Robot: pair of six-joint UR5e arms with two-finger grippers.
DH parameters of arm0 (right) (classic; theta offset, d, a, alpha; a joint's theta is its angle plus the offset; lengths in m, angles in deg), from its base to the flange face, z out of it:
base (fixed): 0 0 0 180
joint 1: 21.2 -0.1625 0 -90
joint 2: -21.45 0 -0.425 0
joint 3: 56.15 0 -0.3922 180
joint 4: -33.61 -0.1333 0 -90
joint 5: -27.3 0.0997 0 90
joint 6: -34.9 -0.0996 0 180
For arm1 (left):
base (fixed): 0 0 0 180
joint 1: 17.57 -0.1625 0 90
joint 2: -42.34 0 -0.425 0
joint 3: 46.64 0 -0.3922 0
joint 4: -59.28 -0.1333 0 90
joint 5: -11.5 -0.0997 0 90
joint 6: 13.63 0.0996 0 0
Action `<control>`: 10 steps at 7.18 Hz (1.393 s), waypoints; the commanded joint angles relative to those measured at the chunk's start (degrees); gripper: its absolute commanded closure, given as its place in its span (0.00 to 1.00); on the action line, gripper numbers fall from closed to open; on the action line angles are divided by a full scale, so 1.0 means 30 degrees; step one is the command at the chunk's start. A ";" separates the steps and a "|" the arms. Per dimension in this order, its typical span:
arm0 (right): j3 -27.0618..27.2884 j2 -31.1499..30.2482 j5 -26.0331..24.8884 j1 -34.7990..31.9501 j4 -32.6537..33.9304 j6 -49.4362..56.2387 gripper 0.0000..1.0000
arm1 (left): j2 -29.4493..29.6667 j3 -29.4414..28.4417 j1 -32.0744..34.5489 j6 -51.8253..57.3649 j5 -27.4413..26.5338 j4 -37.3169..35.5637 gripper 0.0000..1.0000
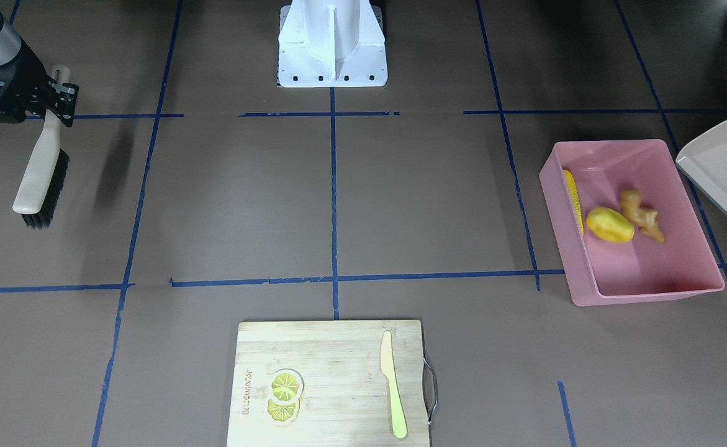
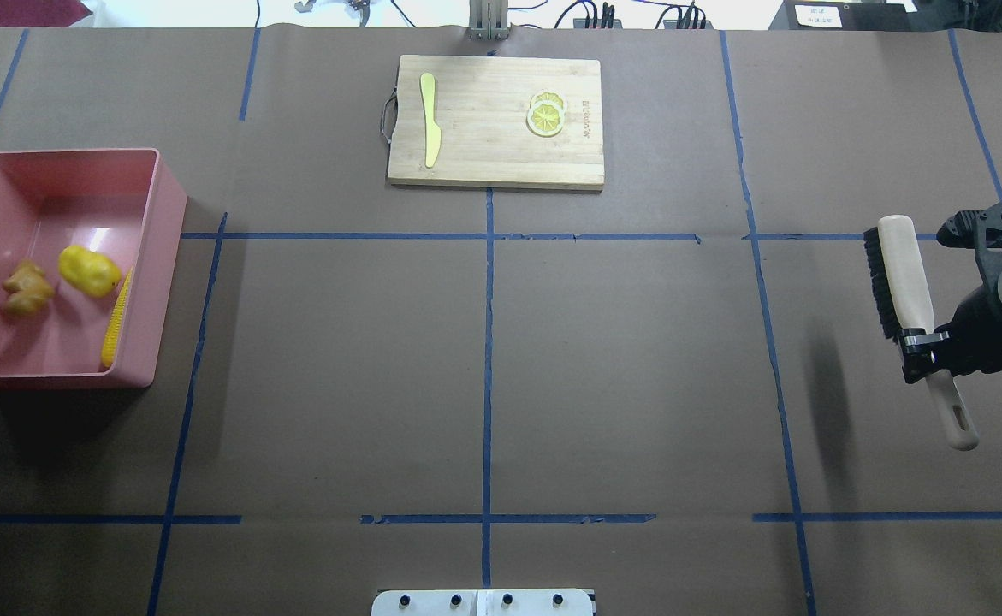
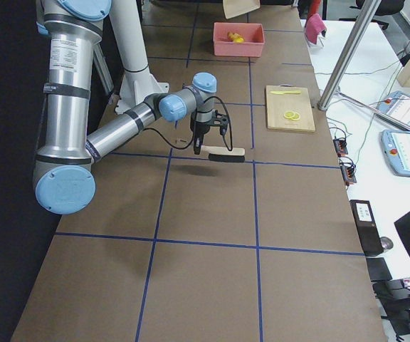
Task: Sweep and dump trash into bin
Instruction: 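Raise the empty dustpan back above the pink bin with the left gripper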
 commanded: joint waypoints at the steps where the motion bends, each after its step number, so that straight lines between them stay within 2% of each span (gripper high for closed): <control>1: -0.0114 -0.0206 0.0209 -0.0043 -0.0367 0.0001 1.00 | 0.0010 0.0162 -0.0265 -0.0029 -0.0536 -0.0163 1.00; 4: -0.0173 -0.0411 0.0180 -0.0072 -0.0396 0.0118 1.00 | 0.0330 0.0250 -0.0236 -0.0088 -0.0332 -0.0163 1.00; 7: -0.0260 -0.1201 0.0151 -0.0072 -0.0599 0.0528 1.00 | 0.2172 0.0075 -0.0235 -0.1689 -0.0215 -0.0803 1.00; 8: -0.1334 -0.2043 0.0151 -0.0072 -0.2950 0.0441 1.00 | 0.2613 0.0161 -0.0235 -0.2627 0.1787 -0.1011 1.00; 9: -0.3375 -0.2574 0.0238 -0.0072 -0.6831 0.0092 1.00 | 0.2821 0.0220 -0.0235 -0.3304 0.2997 -0.1013 1.00; 10: -0.4846 -0.2579 0.0239 -0.0072 -0.8842 -0.0201 1.00 | 0.3142 0.0250 -0.0235 -0.3978 0.3560 -0.1013 1.00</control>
